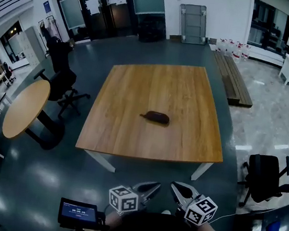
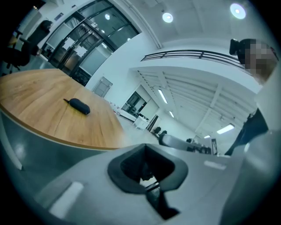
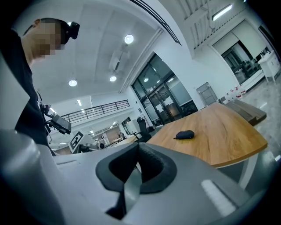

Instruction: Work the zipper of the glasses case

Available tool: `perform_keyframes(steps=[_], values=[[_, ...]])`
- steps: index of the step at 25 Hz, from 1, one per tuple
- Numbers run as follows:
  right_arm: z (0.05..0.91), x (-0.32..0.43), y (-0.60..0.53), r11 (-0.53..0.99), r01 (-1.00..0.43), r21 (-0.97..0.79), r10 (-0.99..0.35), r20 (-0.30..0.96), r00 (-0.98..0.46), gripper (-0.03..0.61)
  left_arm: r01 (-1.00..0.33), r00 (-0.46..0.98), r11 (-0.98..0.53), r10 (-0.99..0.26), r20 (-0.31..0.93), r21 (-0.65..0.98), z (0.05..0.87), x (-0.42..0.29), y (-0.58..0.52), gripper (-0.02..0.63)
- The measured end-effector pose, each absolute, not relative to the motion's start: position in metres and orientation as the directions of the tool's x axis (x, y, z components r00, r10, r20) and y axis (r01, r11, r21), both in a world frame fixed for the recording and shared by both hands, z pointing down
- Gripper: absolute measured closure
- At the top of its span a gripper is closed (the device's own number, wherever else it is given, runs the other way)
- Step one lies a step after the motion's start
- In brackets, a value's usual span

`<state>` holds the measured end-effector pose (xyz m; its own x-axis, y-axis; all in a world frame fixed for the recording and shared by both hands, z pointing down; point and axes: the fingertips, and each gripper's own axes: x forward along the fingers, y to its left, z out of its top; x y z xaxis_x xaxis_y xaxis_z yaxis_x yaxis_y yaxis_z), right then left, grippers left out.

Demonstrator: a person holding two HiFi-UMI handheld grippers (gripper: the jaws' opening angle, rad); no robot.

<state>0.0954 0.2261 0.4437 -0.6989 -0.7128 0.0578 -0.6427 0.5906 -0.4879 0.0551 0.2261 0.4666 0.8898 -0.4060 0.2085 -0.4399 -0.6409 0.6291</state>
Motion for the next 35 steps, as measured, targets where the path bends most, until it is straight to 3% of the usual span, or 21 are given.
perform_keyframes(steps=[35], values=[[0.441, 0.085, 0.235, 0.616, -0.639, -0.461, -0.695, 0.064, -0.717, 0.574, -0.417, 0.901, -0.619, -0.374, 0.217, 0.666, 0.470, 0.055, 0.237, 0.617]])
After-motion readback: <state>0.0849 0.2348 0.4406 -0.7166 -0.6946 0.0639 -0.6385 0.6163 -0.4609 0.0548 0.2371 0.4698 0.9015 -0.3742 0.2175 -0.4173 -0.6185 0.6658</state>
